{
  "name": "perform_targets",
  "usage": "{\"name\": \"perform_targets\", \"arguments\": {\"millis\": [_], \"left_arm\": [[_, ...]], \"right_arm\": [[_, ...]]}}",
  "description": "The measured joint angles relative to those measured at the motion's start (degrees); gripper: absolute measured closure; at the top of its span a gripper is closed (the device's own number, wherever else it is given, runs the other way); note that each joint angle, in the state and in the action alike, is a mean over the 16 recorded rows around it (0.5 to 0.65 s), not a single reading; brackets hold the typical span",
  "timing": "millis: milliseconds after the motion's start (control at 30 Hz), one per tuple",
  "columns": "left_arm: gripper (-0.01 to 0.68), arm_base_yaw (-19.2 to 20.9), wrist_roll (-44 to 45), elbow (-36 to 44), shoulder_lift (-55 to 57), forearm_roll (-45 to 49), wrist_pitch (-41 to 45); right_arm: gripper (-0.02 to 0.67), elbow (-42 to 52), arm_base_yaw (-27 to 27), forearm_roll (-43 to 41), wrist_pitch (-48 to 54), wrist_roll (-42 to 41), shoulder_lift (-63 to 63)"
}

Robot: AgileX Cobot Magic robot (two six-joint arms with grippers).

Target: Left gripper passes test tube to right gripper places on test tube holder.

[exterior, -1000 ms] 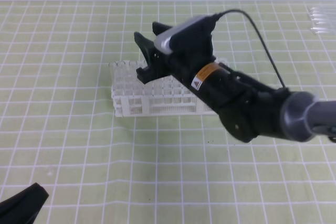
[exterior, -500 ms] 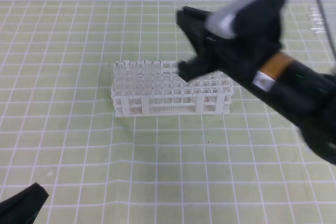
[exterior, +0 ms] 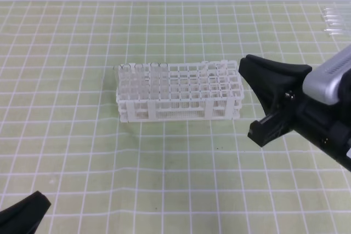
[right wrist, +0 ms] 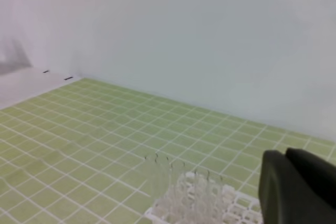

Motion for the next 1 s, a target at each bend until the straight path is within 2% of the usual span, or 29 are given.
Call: {"name": "perform_targets", "arguments": {"millis": [267,467,700,1000], "left_arm": [[0.675,0.0,0.0,-0.1,-0.1,-0.2,0.0],[0.675,0.0,0.0,-0.1,0.0,-0.1,0.0],[0.675,0.0,0.0,0.1,0.0,0.1,0.0],[0.675,0.0,0.0,0.0,0.0,0.0,0.0]], "right_arm": [[0.662,1.5,-0.3,0.3,1.3,-2.0,-2.6],[0.662,2.7,-3.3,-0.1,6.6,-3.8,-9.4],[0.662,9.0,-12.4,-1.0,13.8,-4.3,-24.1],[0.662,24.8,-27.8,-0.6,15.6,0.2,-45.3]]}}
